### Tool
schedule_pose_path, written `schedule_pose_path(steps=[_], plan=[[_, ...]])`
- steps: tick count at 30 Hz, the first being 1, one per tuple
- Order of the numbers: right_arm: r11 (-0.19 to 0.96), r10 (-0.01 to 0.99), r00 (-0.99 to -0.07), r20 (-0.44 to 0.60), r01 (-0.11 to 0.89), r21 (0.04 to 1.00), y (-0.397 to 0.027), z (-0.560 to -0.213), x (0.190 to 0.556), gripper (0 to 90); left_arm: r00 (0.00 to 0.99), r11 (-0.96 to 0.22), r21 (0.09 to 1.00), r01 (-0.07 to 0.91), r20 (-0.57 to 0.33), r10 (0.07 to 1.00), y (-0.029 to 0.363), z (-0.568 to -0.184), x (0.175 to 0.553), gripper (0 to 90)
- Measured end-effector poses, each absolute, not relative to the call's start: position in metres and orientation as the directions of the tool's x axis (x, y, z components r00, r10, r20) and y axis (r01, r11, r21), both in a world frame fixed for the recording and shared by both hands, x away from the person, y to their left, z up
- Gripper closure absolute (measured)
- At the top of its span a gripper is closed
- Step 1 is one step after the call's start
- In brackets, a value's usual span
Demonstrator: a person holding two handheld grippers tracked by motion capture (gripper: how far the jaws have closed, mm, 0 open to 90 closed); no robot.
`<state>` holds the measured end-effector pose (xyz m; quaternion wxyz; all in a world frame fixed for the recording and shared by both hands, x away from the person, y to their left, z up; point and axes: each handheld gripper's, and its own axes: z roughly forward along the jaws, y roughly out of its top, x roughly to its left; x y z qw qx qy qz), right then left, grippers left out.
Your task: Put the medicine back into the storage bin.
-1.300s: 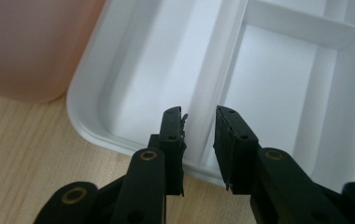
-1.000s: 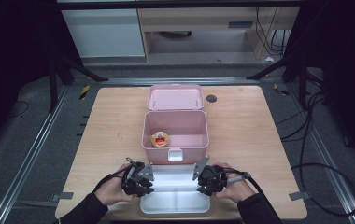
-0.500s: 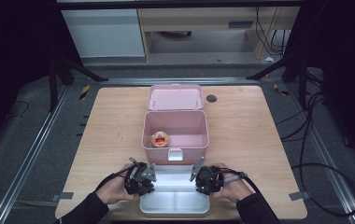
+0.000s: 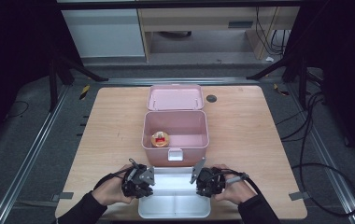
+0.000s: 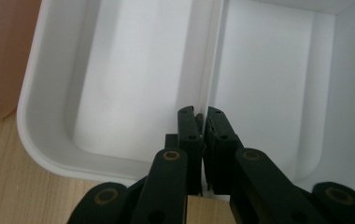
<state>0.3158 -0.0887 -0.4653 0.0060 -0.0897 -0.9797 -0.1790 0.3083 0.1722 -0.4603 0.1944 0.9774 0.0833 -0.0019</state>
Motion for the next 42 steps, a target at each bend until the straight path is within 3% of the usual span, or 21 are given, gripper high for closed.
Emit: schedule_pose_path(steps=[17, 23, 42], plan=[[0.903, 0.148, -0.989, 0.025, 0.146, 0.404, -0.100, -0.396, 0.306, 85.6, 0.993, -0.902, 0.416, 0.113, -0.008, 0.121, 0.171, -0.390, 0.300, 87.2], [0.888, 0.148, -0.989, 0.000, 0.132, 0.440, -0.104, -0.369, 0.322, 85.5, 0.993, -0.907, 0.411, 0.086, 0.035, 0.110, 0.171, -0.358, 0.317, 87.3], [0.864, 0.147, -0.986, -0.081, 0.088, 0.496, -0.108, -0.320, 0.384, 85.1, 0.989, -0.892, 0.444, 0.083, 0.077, 0.130, 0.176, -0.309, 0.382, 87.4]])
